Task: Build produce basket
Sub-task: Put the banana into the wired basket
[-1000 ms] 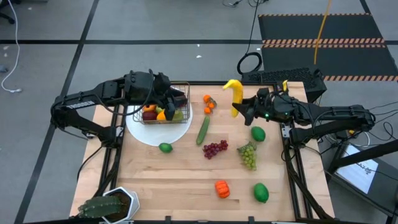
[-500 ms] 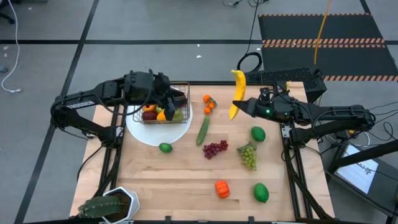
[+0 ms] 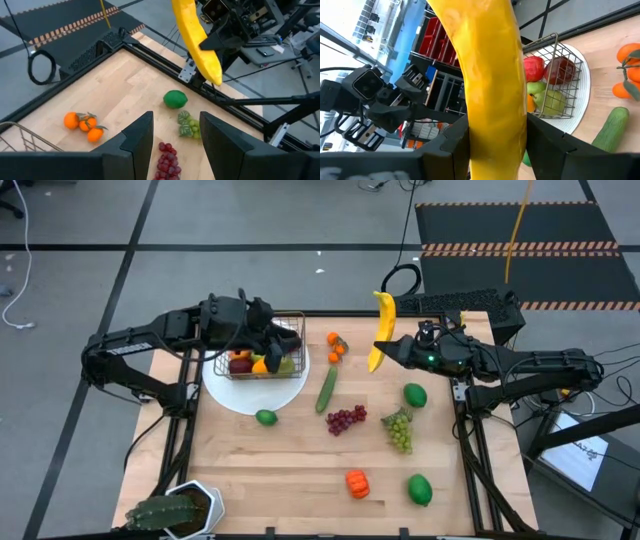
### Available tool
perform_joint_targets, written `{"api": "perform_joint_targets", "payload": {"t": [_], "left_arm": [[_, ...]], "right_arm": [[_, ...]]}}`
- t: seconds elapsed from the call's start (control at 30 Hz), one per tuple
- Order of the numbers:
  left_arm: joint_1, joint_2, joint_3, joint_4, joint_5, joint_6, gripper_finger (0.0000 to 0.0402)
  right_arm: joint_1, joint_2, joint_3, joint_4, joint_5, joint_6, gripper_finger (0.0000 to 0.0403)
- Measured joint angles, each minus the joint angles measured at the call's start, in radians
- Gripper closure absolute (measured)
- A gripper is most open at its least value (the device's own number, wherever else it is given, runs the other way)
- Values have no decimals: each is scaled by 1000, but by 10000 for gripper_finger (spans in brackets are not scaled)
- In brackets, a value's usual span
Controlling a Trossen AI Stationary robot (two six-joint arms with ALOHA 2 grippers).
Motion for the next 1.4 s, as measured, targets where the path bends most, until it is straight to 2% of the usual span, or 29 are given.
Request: {"api": "perform_joint_targets", "payload": {"t": [0.1,0.23,0.3,0.43,0.5,0.6,0.77,0.87,1.07,1.27,1.4], "left_arm": [[1,0,0,13,30,-16,219],[10,0,0,87,77,5,166],[11,0,0,136,76,63,141],[1,0,0,253,1,263,108],[-4,0,0,316,-3,290,99],[-5,17,1,403,8,274,93],[35,71,3,513,163,152,74],[46,103,-1,526,226,103,52],[47,183,0,598,225,71,18],[47,260,0,753,253,109,27],[50,300,0,816,295,116,47]], "right_arm": [[0,0,0,4,0,-58,250],[0,1,0,36,1,-173,250],[0,7,0,77,2,-255,250],[0,28,0,160,2,-433,250],[0,43,0,193,2,-514,250],[0,74,0,257,0,-607,250],[0,135,0,368,-2,-722,250],[-1,169,0,442,-53,-760,250],[-2,220,0,504,-138,-777,250],[-2,247,0,520,-208,-754,250],[0,249,0,516,-211,-739,250]]}}
